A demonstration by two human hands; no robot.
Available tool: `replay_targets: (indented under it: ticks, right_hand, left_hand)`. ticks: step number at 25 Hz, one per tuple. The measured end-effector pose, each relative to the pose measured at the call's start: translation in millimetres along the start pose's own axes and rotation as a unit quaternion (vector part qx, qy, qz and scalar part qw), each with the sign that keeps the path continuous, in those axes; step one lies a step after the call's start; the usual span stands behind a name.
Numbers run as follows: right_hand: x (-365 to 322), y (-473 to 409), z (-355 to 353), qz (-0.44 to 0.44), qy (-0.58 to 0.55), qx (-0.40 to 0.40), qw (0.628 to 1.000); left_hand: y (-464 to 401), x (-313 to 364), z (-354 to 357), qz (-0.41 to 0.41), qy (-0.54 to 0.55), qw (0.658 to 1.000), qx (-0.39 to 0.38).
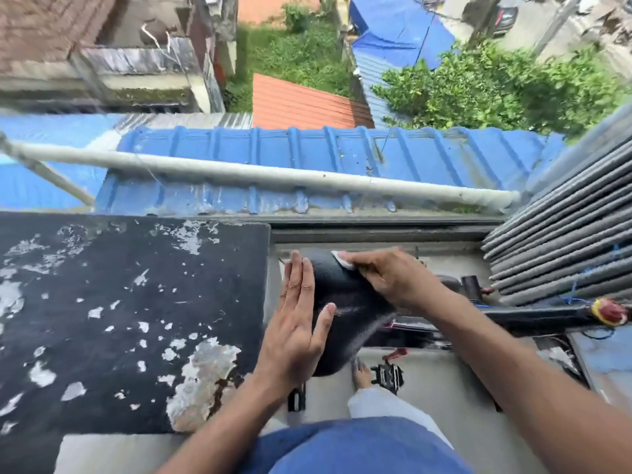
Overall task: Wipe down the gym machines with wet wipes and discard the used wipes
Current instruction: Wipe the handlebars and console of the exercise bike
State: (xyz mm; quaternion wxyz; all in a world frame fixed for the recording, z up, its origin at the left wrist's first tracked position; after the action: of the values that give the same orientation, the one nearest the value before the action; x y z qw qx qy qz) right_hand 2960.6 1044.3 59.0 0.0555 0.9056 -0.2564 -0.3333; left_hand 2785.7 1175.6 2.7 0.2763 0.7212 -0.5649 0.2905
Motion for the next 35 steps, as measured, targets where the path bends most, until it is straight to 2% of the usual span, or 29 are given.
replay_targets:
  ticks: [4,8,10,14,17,20,25,28,31,35]
  right_hand:
    - [-6.9,-18.8,-5.7,-0.089,-0.035,-0.043,0.995]
    - [33.8,24.9,-23.5,-0.116,0.031,-0.089,0.989]
    - [40.7,18.0,-25.0,-0.123,0.045,-0.082,0.988]
    - [1.9,-48.2,-13.8,-0.169,0.014,-0.051,0.984]
    - [-19.1,-87.8,-19.5,-0.212,0.015,-0.105,0.971]
    - [-7.7,-83.5,-26.7,-0.248,0.027,-0.136,0.959]
    - [33.2,-26.7,-18.3,-0.291,0.005,-0.105,0.951]
    - [9.9,-55.9,-9.7,-0.304,0.022,-0.112,0.946]
    - [-18.5,-89.7,-12.3,-0.303,0.071,-0.151,0.938]
    - [-7.5,-73.9,-17.0,-0.406,0.096,-0.173,0.892]
  left_hand:
    - [17.4,15.8,19.9,-0.083,0.008,0.994,0.077]
    - [35.0,39.0,47.6,-0.134,-0.039,0.977,0.159]
    - [39.0,43.4,54.8,-0.147,-0.054,0.969,0.19]
    - [36.7,40.4,62.7,-0.145,-0.093,0.95,0.259]
    - [32.9,37.6,67.3,-0.117,-0.11,0.937,0.309]
    - [31.2,35.1,68.5,-0.091,-0.114,0.925,0.351]
    - [27.9,32.4,71.0,-0.077,-0.117,0.911,0.388]
    - [26.9,31.1,70.7,-0.071,-0.12,0.907,0.397]
    - [28.0,32.7,71.0,-0.07,-0.119,0.907,0.397]
    - [30.8,30.9,74.7,-0.098,-0.112,0.902,0.405]
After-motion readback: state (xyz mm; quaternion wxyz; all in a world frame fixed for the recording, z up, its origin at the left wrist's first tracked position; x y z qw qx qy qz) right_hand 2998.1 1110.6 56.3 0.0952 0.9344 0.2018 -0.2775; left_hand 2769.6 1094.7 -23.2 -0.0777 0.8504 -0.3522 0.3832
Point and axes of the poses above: each hand's wrist, its own y-axis away from the middle knuckle, its own z-axis out of the palm, x = y × z, the point moved 1 cm from there along -y, towards the middle knuckle, and after that the axes turned 11 degrees about -x, right-handed, at the moved point
